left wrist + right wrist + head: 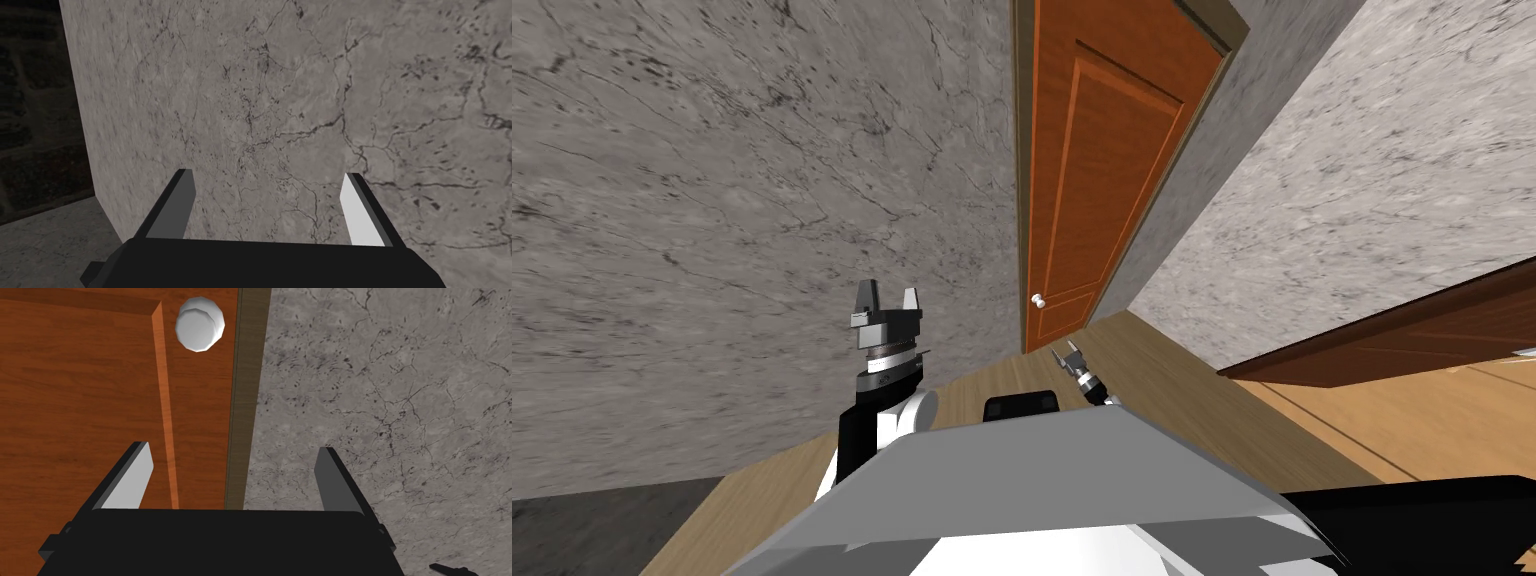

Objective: Pull the door open

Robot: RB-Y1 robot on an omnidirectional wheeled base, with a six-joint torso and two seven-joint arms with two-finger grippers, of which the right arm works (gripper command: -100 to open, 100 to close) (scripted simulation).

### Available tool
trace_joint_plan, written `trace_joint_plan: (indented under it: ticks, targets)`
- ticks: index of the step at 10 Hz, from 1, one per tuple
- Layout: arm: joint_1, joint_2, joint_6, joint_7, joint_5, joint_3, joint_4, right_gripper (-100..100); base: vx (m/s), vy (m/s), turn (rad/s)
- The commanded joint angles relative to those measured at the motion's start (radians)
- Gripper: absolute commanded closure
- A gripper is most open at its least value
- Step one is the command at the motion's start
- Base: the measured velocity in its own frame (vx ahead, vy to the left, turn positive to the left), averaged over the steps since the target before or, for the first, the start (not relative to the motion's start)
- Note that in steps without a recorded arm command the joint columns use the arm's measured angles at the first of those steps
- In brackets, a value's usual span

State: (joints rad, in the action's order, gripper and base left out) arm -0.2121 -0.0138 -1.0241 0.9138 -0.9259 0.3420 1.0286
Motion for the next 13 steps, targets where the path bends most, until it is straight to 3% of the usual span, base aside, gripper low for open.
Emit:
trace_joint_plan:
  ticks: [1, 4, 8, 12, 13]
  targets:
    - [0.009, -0.016, 0.006, 0.009, 0.01, 0.008, -0.01, -100, -0.207, -0.02, 0.158]
    - [0.032, -0.048, 0.021, 0.031, 0.035, 0.026, -0.035, -100, -0.195, 0.009, 0.163]
    - [0.096, -0.095, 0.061, 0.09, 0.103, 0.078, -0.103, -100, -0.142, 0.006, 0.251]
    - [0.16, -0.11, 0.1, 0.148, 0.17, 0.129, -0.169, -100, 0.049, -0.02, 0.193]
    - [0.163, -0.109, 0.101, 0.151, 0.173, 0.131, -0.173, -100, 0.089, -0.035, 0.098]
